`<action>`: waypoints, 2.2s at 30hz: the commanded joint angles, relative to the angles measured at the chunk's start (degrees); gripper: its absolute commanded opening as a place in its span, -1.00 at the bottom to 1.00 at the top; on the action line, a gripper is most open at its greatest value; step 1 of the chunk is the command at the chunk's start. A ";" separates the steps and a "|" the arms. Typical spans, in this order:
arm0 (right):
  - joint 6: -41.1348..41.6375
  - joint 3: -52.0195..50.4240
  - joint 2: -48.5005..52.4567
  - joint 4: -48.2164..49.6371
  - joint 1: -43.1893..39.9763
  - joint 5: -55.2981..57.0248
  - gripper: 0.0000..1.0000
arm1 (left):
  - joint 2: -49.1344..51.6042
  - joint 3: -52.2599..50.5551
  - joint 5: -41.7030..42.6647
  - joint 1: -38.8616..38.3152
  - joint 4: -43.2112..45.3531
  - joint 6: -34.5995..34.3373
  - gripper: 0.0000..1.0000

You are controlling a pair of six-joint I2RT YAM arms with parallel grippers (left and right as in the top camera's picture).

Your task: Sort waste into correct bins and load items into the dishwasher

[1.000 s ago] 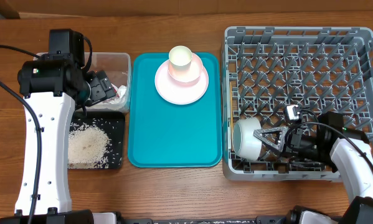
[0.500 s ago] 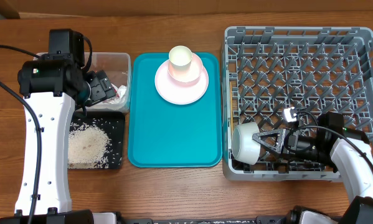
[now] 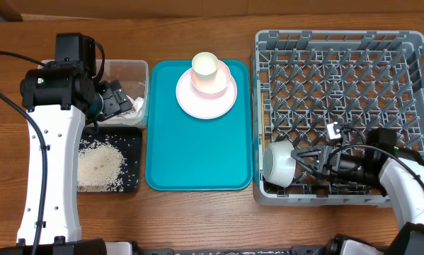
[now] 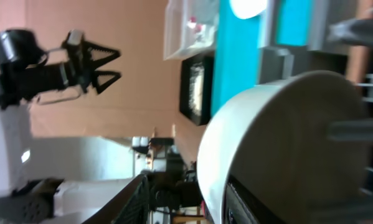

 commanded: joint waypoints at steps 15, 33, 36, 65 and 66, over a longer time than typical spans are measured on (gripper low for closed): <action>24.72 27.69 -0.85 -10.10 -2.73 42.93 -0.21 | 0.22 0.55 -0.37 -0.04 0.07 -0.17 1.00; 36.50 28.09 -4.09 -11.82 32.30 57.48 -0.89 | 0.22 0.55 -0.37 -0.04 0.07 -0.17 1.00; 39.17 26.38 -4.04 -10.25 36.48 58.84 -0.89 | 0.22 0.55 -0.37 -0.04 0.07 -0.17 1.00; 44.09 27.69 -3.89 0.31 41.44 72.32 -0.69 | 0.22 0.55 -0.37 -0.04 0.07 -0.17 1.00; 43.39 27.69 -3.80 2.60 41.44 72.32 -0.69 | 0.22 0.55 -0.37 -0.04 0.07 -0.17 1.00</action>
